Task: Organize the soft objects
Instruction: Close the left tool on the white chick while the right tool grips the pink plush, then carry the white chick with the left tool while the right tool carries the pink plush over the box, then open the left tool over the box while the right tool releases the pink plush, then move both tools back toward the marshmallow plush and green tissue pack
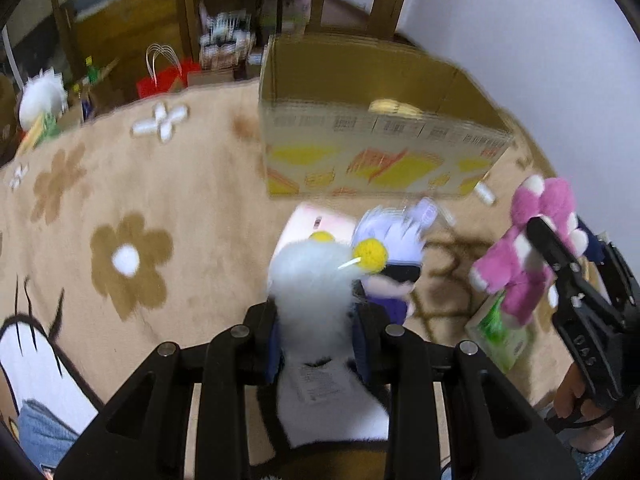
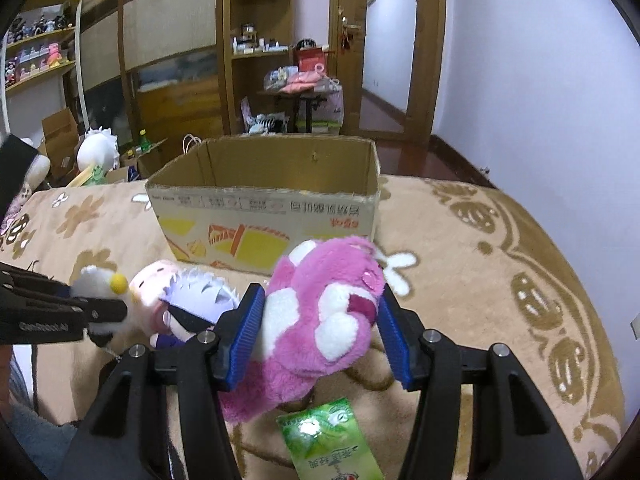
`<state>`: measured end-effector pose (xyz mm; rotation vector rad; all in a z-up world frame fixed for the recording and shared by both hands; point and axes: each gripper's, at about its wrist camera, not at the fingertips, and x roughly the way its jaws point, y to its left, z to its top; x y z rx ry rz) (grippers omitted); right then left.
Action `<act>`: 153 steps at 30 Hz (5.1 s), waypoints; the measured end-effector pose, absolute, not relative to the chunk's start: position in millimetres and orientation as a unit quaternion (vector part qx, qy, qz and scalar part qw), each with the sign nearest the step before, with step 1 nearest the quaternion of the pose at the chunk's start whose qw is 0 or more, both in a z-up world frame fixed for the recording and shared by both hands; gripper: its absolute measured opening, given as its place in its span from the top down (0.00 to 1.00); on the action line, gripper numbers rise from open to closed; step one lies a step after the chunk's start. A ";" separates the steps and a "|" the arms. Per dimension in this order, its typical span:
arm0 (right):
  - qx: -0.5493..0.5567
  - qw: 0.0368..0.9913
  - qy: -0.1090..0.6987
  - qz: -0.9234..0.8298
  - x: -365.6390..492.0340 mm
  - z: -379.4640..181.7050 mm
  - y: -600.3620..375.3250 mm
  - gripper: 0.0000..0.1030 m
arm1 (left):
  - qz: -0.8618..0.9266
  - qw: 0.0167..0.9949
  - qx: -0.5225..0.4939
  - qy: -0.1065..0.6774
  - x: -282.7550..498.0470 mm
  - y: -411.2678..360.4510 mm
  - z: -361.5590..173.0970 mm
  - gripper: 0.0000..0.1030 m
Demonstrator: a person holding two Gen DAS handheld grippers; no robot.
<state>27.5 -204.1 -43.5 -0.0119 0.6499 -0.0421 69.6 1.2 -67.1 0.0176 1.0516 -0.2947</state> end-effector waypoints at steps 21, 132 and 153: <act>-0.056 0.974 0.214 -0.055 46.8 13.0 -204.2 0.43 | -0.125 0.947 0.029 0.295 87.2 -13.1 14.3 0.73; -0.005 0.949 0.315 0.014 1.9 12.2 -219.2 0.00 | -0.087 0.889 0.120 0.434 80.5 -10.8 -27.8 0.03; -0.007 0.921 0.390 0.021 13.5 -45.2 -213.2 0.02 | -0.080 0.841 0.125 0.521 108.7 -15.8 -86.0 0.03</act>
